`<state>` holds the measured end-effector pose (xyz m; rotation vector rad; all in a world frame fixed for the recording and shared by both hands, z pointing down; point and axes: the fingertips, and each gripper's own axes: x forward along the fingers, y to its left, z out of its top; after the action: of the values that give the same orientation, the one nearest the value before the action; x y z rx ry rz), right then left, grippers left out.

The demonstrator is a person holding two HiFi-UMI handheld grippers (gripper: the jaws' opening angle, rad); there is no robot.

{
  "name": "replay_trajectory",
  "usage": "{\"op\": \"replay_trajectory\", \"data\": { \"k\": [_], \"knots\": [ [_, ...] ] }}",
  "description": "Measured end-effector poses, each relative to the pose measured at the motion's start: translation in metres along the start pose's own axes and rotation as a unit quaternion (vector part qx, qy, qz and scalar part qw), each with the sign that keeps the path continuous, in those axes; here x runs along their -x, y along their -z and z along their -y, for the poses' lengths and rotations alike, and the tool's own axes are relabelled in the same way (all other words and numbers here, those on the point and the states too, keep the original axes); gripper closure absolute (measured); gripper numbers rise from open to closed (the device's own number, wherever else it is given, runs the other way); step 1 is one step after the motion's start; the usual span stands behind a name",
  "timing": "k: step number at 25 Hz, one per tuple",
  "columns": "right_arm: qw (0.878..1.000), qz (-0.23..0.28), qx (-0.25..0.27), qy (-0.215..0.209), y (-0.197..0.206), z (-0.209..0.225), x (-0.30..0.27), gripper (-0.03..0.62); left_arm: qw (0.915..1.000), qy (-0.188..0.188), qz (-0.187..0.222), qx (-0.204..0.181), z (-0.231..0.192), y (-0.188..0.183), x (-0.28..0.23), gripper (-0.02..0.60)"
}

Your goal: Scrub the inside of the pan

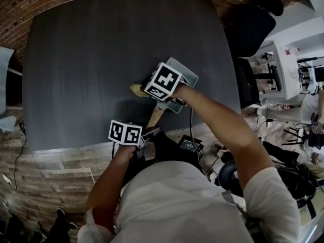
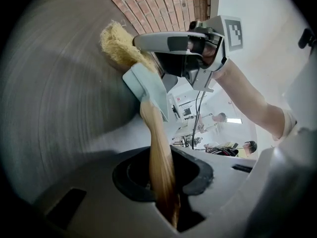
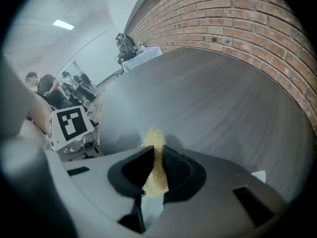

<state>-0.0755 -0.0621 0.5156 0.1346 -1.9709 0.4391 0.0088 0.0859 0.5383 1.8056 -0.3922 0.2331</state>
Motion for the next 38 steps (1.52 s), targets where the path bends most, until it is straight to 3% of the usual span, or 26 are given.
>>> {"op": "replay_trajectory", "data": {
  "k": [13, 19, 24, 30, 38],
  "knots": [
    [0.999, 0.024, 0.008, -0.042, -0.006, -0.046, 0.004, 0.533, 0.9999, -0.003, 0.009, 0.004, 0.001, -0.003, -0.002, 0.500],
    [0.999, 0.012, 0.004, -0.039, 0.016, -0.056, 0.005, 0.533, 0.9999, -0.007, 0.009, 0.003, 0.001, -0.003, -0.002, 0.500],
    [1.000, 0.005, 0.015, 0.001, 0.031, -0.046, 0.004, 0.533, 0.9999, -0.009, 0.009, 0.002, 0.002, -0.003, -0.002, 0.500],
    [0.996, -0.004, 0.070, 0.062, 0.023, -0.030, 0.003, 0.534, 0.9998, -0.012, 0.014, 0.001, 0.002, -0.005, -0.001, 0.500],
    [0.991, 0.030, 0.079, 0.099, -0.001, -0.017, 0.000, 0.534, 0.9996, -0.017, 0.024, 0.005, 0.002, -0.008, -0.001, 0.496]
  ]
}}
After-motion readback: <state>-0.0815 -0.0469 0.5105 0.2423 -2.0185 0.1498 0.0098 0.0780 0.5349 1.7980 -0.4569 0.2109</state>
